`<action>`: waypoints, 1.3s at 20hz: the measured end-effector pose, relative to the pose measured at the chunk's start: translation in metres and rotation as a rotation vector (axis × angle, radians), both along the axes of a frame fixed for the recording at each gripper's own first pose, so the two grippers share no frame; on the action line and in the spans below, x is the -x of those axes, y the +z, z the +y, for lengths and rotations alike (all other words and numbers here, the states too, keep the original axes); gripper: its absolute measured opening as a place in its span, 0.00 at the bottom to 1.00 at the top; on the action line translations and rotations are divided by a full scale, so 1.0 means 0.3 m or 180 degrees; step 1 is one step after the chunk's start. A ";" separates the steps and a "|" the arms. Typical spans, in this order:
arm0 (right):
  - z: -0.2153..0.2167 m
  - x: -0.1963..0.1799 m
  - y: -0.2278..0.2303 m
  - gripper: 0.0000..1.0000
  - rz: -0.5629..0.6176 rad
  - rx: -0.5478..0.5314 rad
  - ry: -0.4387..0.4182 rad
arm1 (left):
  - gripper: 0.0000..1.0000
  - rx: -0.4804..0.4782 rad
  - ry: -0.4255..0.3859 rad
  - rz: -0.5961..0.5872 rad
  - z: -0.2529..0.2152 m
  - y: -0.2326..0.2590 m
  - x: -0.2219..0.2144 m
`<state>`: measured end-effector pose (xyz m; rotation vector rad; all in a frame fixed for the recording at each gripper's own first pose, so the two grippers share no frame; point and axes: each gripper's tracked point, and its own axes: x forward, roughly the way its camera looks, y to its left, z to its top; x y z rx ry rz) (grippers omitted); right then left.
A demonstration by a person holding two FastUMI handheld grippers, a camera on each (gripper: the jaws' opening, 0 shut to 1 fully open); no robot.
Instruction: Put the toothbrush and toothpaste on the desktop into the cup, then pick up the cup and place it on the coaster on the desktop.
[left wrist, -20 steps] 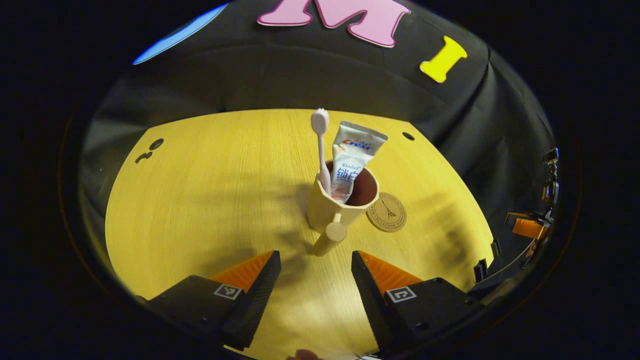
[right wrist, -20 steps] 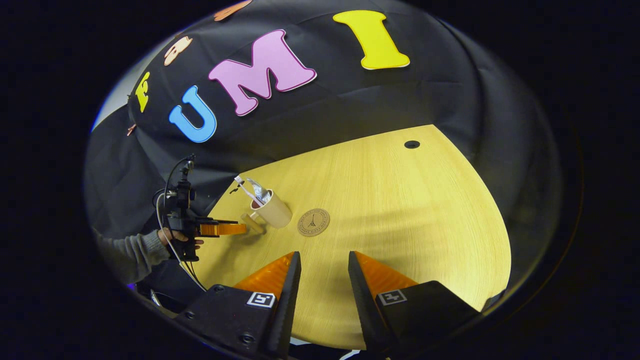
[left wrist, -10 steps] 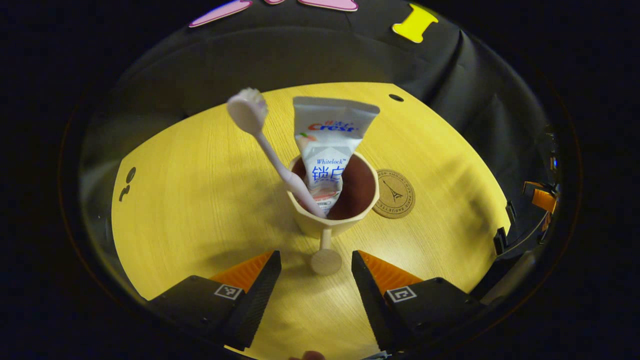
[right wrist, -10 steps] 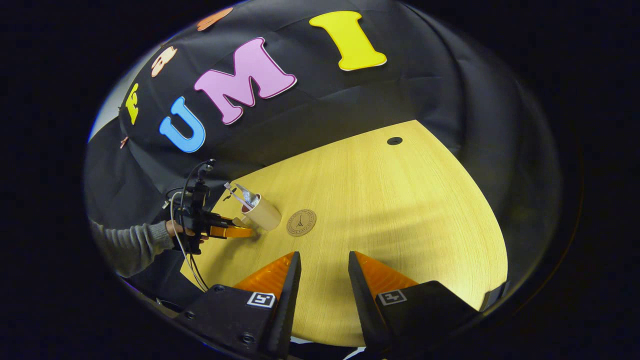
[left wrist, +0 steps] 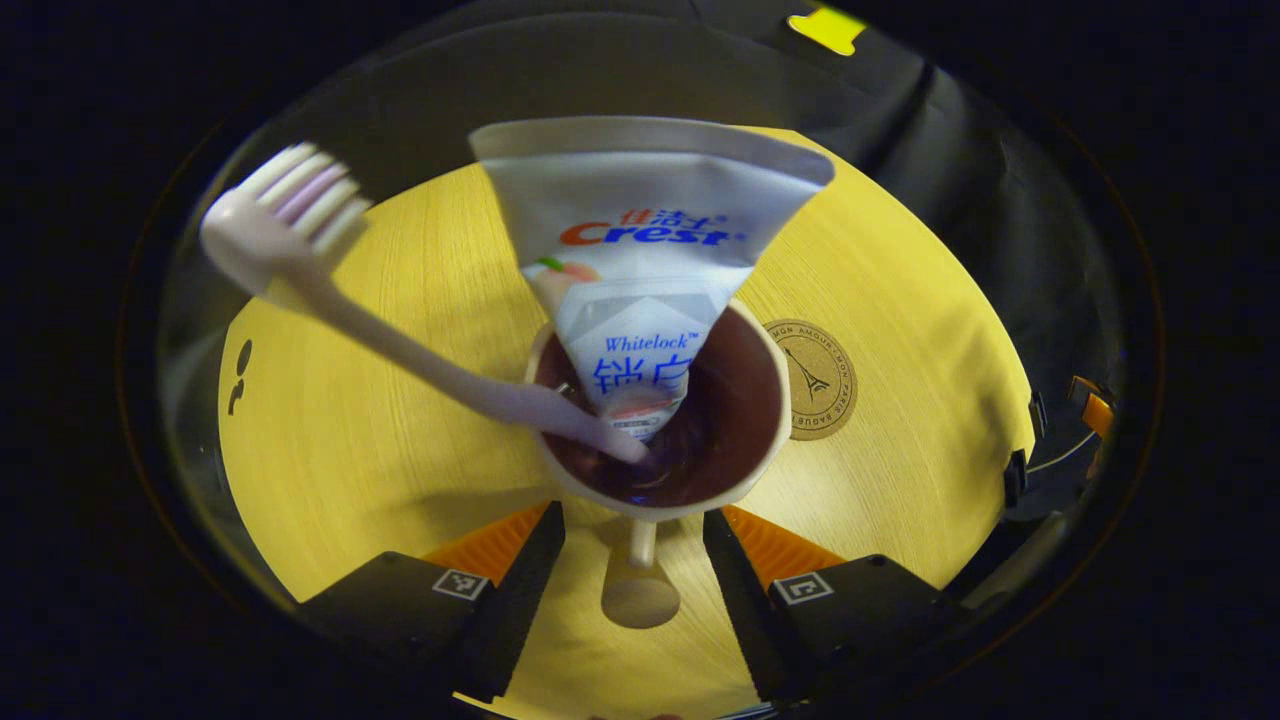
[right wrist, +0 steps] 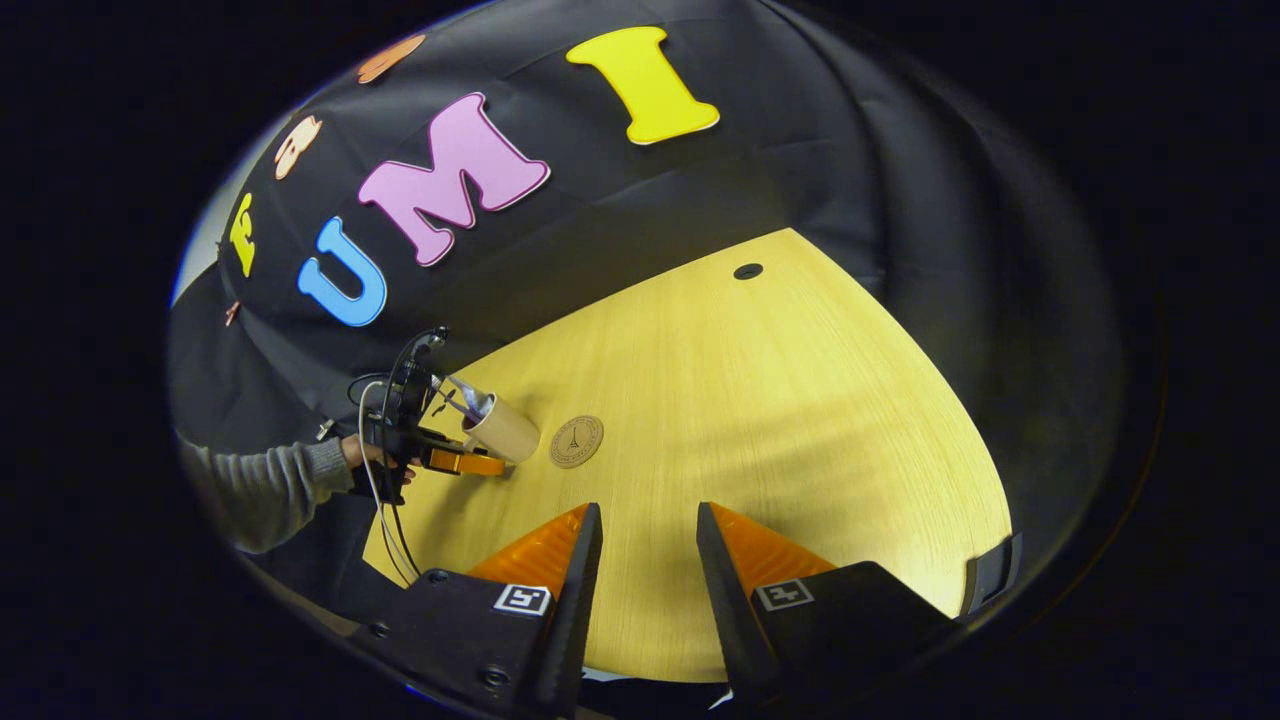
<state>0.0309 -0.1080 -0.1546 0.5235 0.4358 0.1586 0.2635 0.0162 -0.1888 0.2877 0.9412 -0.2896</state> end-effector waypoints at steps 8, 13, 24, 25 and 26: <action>-0.035 0.017 -0.008 0.59 0.0000 -0.0010 0.0012 | 0.66 -0.0161 0.0007 0.0073 -0.029 -0.017 -0.016; -0.048 0.030 -0.017 0.59 0.0000 -0.0012 0.0019 | 0.35 -0.0212 0.0113 0.0237 -0.021 -0.038 -0.003; -0.075 0.047 -0.022 0.59 -0.0013 -0.0064 -0.0001 | 0.33 -0.0125 0.0096 -0.0019 -0.088 0.017 -0.004; -0.077 0.048 -0.021 0.59 -0.0018 -0.0065 0.0002 | 0.33 -0.0106 0.0080 -0.0032 -0.105 0.028 0.002; -0.076 0.046 -0.019 0.59 -0.0027 -0.0069 0.0005 | 0.33 -0.0087 0.0054 -0.0052 -0.125 0.037 0.003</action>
